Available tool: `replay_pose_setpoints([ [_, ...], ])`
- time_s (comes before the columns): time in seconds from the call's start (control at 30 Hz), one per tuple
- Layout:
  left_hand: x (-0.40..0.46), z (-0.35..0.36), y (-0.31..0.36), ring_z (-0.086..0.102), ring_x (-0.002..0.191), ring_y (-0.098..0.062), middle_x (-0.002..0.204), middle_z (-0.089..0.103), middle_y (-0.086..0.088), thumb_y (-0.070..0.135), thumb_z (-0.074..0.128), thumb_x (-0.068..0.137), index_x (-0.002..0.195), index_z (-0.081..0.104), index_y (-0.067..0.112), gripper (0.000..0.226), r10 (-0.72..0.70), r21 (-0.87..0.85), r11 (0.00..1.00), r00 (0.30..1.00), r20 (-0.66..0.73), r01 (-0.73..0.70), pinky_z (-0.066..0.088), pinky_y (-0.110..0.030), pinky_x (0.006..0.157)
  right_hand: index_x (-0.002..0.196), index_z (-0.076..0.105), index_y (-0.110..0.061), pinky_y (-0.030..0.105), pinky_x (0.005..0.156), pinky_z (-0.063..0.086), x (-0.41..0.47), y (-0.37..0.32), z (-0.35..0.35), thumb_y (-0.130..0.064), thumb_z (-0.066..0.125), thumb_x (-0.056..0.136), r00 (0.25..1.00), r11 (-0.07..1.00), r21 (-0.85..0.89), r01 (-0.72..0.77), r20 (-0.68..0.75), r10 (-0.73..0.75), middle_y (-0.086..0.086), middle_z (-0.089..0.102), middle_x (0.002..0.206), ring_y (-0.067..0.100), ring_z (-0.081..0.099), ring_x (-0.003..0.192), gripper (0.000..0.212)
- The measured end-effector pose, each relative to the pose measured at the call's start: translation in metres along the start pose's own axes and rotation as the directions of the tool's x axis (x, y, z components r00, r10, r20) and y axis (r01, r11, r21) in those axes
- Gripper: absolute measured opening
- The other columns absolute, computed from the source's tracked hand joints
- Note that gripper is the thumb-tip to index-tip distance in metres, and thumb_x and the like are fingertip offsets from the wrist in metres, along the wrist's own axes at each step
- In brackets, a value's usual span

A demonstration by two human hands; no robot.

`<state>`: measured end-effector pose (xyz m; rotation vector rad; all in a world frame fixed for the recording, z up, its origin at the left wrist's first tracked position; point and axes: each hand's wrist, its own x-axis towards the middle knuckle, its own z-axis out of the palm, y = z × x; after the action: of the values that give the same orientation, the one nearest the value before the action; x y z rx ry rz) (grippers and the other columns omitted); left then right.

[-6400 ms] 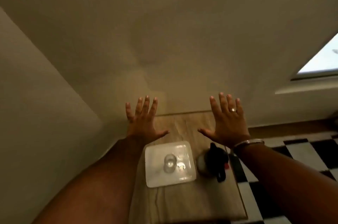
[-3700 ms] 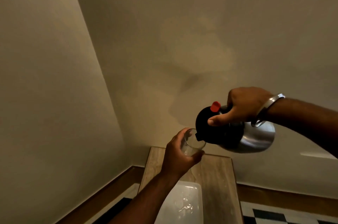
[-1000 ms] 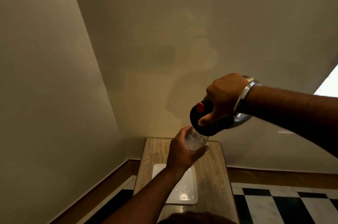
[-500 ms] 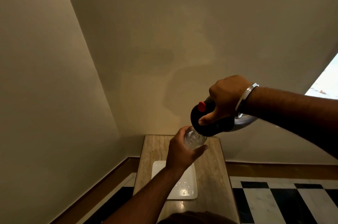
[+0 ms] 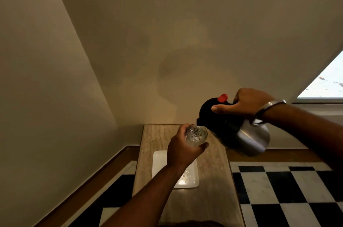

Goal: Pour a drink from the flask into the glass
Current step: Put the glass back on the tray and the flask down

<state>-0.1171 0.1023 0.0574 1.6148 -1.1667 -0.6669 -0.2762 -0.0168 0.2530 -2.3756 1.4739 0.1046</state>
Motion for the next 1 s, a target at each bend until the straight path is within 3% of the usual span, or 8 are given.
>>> replay_pose_setpoints([
  [0.07,0.003,0.0,-0.011,0.063,0.092,0.003,0.102,0.065,0.023,0.06,0.084,0.053,0.116,0.053,0.038,0.074,-0.046,0.001,0.999,0.999,0.009,0.046,0.059,-0.025,0.076,0.045,0.049,-0.016,0.026,0.045,0.037,0.0,0.014,0.024,-0.09,0.05,0.044,0.994,0.972,0.213,-0.093,-0.034,0.103,-0.007,0.041,0.03,0.012,0.042,0.034,0.074],
  [0.17,0.006,-0.002,-0.027,0.064,0.091,0.002,0.103,0.067,0.019,0.054,0.086,0.053,0.116,0.054,0.036,0.073,-0.093,0.004,0.996,0.995,0.024,0.093,0.059,-0.027,0.077,0.041,0.049,-0.016,0.026,0.043,0.036,-0.004,0.031,0.064,-0.083,0.058,0.047,0.965,0.84,0.5,-0.212,-0.03,0.261,-0.006,0.044,0.031,0.01,0.042,0.03,0.068],
  [0.27,0.009,-0.005,-0.045,0.064,0.094,-0.001,0.108,0.067,0.014,0.046,0.09,0.056,0.12,0.054,0.033,0.075,-0.138,0.009,0.99,0.99,0.035,0.138,0.059,-0.029,0.081,0.043,0.054,-0.011,0.028,0.044,0.038,-0.007,0.047,0.108,-0.083,0.061,0.048,0.917,0.697,0.651,-0.299,-0.006,0.399,0.001,0.051,0.037,0.012,0.047,0.032,0.072],
  [0.33,0.012,-0.004,-0.058,0.064,0.099,-0.006,0.113,0.066,0.009,0.042,0.091,0.056,0.123,0.055,0.03,0.077,-0.173,0.022,0.985,0.984,0.028,0.173,0.059,-0.035,0.084,0.058,0.062,0.002,0.03,0.048,0.042,-0.006,0.059,0.137,-0.087,0.056,0.051,0.891,0.631,0.704,-0.326,0.006,0.453,0.012,0.06,0.049,0.021,0.055,0.043,0.089],
  [0.53,0.016,0.016,-0.11,0.059,0.105,-0.016,0.121,0.057,0.0,0.034,0.094,0.056,0.121,0.056,0.026,0.076,-0.235,0.157,0.958,0.97,-0.06,0.242,0.058,-0.043,0.086,0.067,0.059,0.009,0.036,0.057,0.046,-0.001,0.092,0.214,-0.093,0.046,0.052,0.845,0.437,0.845,-0.307,0.031,0.534,0.031,0.059,0.064,0.032,0.056,0.058,0.104],
  [0.67,0.017,0.037,-0.156,0.059,0.103,-0.015,0.119,0.059,0.001,0.033,0.095,0.055,0.119,0.054,0.029,0.075,-0.267,0.232,0.931,0.959,-0.098,0.283,0.057,-0.04,0.086,0.06,0.057,-0.003,0.034,0.058,0.045,0.002,0.119,0.268,-0.098,0.041,0.05,0.793,0.323,0.898,-0.298,0.045,0.608,0.017,0.058,0.056,0.029,0.056,0.054,0.097],
  [0.83,0.016,0.062,-0.222,0.059,0.104,-0.018,0.117,0.061,-0.002,0.028,0.095,0.056,0.118,0.056,0.018,0.074,-0.301,0.335,0.888,0.949,-0.091,0.314,0.046,-0.028,0.087,0.056,0.052,-0.012,0.032,0.056,0.042,0.014,0.145,0.337,-0.091,0.039,0.06,0.715,0.178,0.935,-0.305,0.101,0.691,0.009,0.05,0.052,0.021,0.048,0.049,0.081],
  [1.0,0.011,0.076,-0.283,0.054,0.106,-0.013,0.121,0.059,-0.001,0.028,0.094,0.059,0.122,0.055,0.018,0.075,-0.324,0.413,0.861,0.946,-0.005,0.297,0.042,-0.025,0.089,0.079,0.06,-0.01,0.031,0.056,0.04,0.027,0.162,0.406,-0.09,0.028,0.067,0.64,0.101,0.954,-0.283,0.11,0.76,0.003,0.053,0.053,0.006,0.051,0.043,0.088],
])
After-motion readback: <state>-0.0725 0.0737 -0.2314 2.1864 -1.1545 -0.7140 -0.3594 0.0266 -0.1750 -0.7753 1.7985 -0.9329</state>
